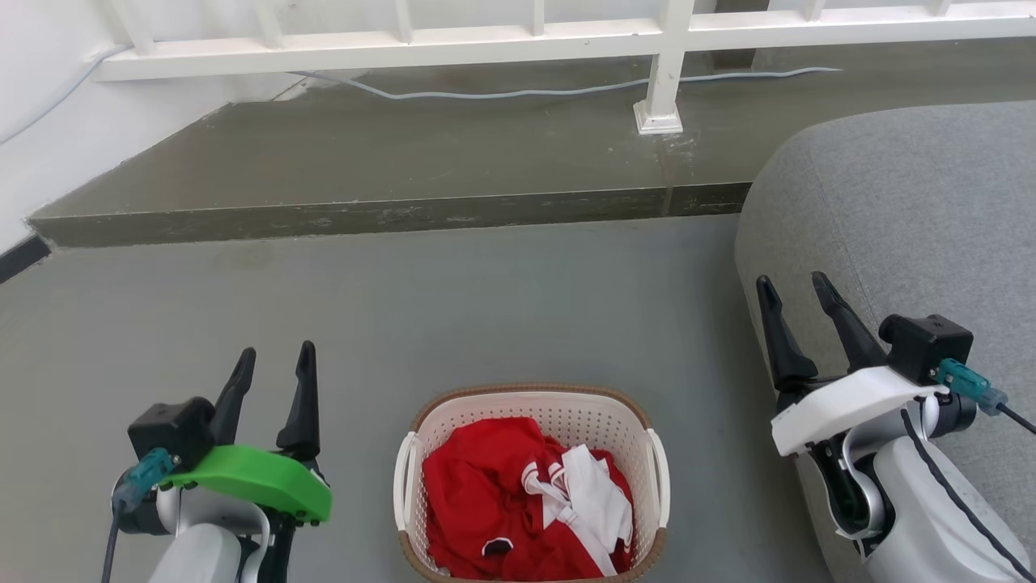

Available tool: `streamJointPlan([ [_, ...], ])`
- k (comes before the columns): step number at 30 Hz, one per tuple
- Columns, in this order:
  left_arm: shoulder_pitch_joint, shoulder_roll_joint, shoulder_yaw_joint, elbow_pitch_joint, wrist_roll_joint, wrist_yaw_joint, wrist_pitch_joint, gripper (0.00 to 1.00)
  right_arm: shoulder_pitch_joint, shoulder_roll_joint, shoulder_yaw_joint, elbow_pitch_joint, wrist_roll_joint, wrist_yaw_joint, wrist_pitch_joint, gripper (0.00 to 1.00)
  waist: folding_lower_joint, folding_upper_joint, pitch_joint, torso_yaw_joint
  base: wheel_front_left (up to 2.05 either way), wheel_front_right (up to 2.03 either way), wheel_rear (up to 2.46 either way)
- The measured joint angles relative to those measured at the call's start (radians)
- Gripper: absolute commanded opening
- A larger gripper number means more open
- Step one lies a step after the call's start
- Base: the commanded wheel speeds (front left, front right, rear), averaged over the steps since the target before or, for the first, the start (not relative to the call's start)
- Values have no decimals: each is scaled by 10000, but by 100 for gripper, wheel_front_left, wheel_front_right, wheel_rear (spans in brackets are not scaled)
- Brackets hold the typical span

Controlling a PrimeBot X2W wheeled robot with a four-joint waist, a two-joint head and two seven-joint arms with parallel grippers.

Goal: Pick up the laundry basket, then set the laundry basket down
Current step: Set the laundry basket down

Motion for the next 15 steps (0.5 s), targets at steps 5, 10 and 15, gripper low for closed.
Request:
streamJointPlan([
  [5, 223, -113, 134, -148, 309, -44, 0, 100, 181, 65, -134, -111, -136, 12, 0, 100, 0, 0, -9, 0, 0, 0, 0],
  [10, 377, -182, 240, -249, 439, -107, 0, 100, 324, 155, -236, -169, -343, 29, 0, 100, 0, 0, -29, -13, 0, 0, 0],
  [15, 554, -293, 410, -357, 527, -167, 0, 100, 484, 213, -360, -207, -445, 113, 0, 100, 0, 0, -39, -38, 0, 0, 0],
])
